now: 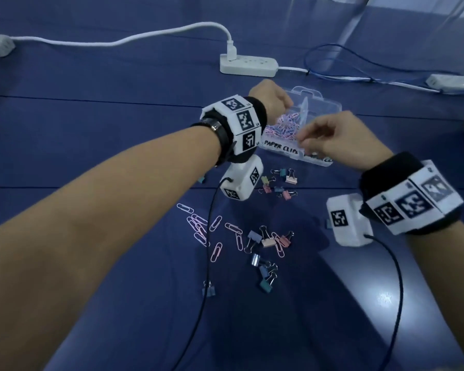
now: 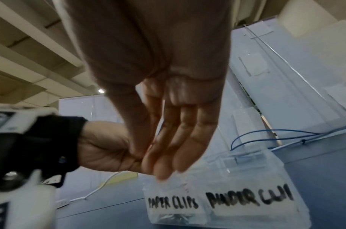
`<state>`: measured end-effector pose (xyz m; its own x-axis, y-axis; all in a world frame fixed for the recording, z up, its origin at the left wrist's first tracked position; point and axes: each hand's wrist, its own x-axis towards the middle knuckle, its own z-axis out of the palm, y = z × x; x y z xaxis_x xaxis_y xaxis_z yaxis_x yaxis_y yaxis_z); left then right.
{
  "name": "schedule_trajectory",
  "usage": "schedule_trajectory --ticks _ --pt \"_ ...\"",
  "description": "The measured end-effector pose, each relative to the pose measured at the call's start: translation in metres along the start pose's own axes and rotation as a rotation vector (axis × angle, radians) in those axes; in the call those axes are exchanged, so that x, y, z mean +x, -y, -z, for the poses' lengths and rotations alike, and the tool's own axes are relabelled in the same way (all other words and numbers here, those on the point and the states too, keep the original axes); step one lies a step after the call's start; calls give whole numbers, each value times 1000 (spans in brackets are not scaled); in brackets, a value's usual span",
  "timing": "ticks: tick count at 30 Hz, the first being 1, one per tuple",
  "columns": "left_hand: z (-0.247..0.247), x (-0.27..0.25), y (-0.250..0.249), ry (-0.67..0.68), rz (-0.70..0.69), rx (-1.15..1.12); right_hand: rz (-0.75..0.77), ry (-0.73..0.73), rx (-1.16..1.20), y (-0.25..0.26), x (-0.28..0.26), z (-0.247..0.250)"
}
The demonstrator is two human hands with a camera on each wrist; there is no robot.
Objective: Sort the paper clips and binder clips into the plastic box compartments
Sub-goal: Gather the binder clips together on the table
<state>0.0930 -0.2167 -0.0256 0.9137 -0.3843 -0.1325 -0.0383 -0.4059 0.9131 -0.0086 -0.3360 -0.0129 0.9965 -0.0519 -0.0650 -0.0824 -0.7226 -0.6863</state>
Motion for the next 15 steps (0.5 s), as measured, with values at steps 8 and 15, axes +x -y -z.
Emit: schedule_trajectory --ticks 8,15 --pt "3 -4 18 -55 -56 2 -15 506 -391 18 -54 -35" --pt "-7 -6 17 21 -111 -126 -35 587 -461 16 -61 -47"
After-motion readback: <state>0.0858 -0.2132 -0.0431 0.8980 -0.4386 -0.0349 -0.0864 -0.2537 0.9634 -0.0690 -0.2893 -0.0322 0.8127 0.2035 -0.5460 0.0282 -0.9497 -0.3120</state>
